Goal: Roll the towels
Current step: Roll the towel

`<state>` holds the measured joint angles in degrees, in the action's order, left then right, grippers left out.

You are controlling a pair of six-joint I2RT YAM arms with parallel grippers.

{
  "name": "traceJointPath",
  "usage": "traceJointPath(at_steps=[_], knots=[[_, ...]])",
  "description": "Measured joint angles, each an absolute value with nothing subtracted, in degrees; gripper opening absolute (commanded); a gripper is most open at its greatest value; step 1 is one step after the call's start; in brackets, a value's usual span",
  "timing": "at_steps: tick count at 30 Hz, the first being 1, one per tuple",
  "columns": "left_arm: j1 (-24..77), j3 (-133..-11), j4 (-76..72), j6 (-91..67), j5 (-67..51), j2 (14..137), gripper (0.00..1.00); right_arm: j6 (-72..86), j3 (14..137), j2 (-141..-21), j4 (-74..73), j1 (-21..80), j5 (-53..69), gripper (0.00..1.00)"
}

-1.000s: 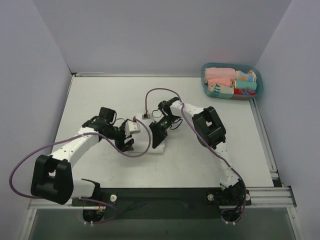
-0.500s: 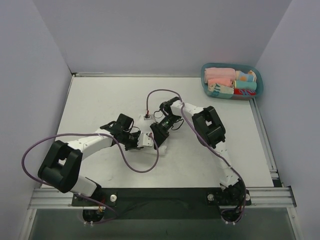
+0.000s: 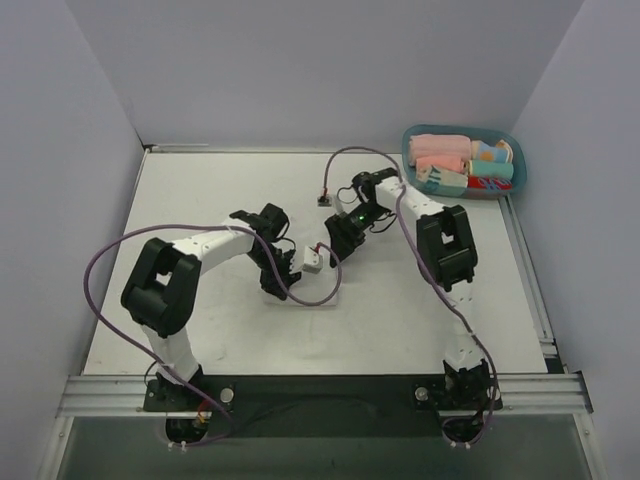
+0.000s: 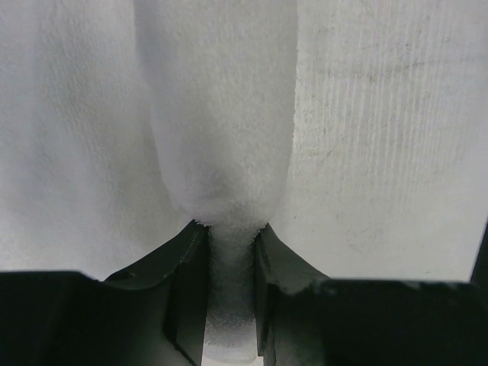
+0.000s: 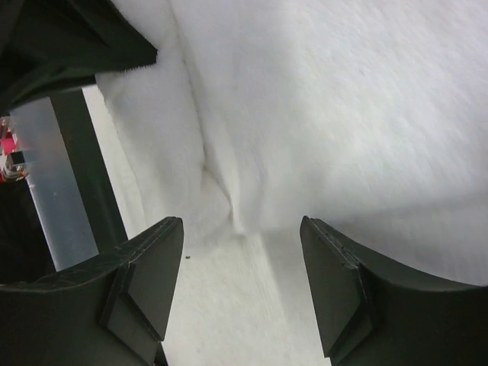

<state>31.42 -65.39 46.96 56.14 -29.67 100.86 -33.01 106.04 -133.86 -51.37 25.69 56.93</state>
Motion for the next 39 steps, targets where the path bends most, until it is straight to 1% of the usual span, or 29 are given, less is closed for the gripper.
traceJointPath(at_steps=[3,7,9,11,14,18,23,26,27,34,35,37,38,39], knots=[[29.76,-70.43,51.94,54.26,-32.29,105.69,0.1,-33.01,103.04,-128.14,-51.2,21.39,55.37,0.63],[27.42,-80.01,61.36,51.75,-35.53,114.54,0.09,-33.28,97.76,-116.79,-50.33,15.51,53.93,0.63],[26.39,-84.25,65.69,50.7,-37.06,118.48,0.1,-34.02,94.5,-111.11,-50.3,14.41,53.06,0.63],[25.3,-87.88,69.58,49.76,-38.87,121.99,0.15,-34.89,90.91,-105.95,-50.46,14.87,52.49,0.62],[23.88,-92.73,75.22,48.38,-41.47,127.04,0.18,-36.27,86.72,-100.31,-50.52,17.17,51.42,0.61],[22.57,-98.78,82.67,46.68,-44.49,133.86,0.18,-36.93,82.24,-95.5,-48.73,22.72,48.29,0.61],[21.45,-102.48,87.94,44.97,-46.54,138.65,0.18,-36.91,79.53,-94.48,-42.02,34.02,40.32,0.63],[20.93,-103.39,89.6,44.71,-47.18,140.14,0.25,-36.97,79.4,-96.49,-37.32,40.38,34.85,0.63],[20.82,-103.59,90.02,44.71,-47.29,140.46,0.26,-37.19,79.4,-97.8,-35.31,42.41,32.97,0.63],[20.56,-104.88,91.77,44.56,-47.57,141.88,0.32,-42.24,76.77,-105.06,-24.45,49.3,23.07,0.62],[20.51,-104.88,91.77,44.56,-47.59,141.91,0.36,-43.4,76.03,-105.58,-23.03,50.09,21.78,0.59],[20.49,-104.88,91.79,44.56,-47.62,141.91,0.37,-45.19,75.22,-106.39,-21.19,51.11,20.08,0.5],[20.49,-104.86,91.79,44.53,-47.62,141.91,0.38,-45.95,74.96,-106.8,-20.43,51.42,19.53,0.36],[20.49,-104.86,91.79,44.53,-47.59,141.91,0.39,-46.94,74.78,-107.37,-19.81,51.81,19.03,0.27]])
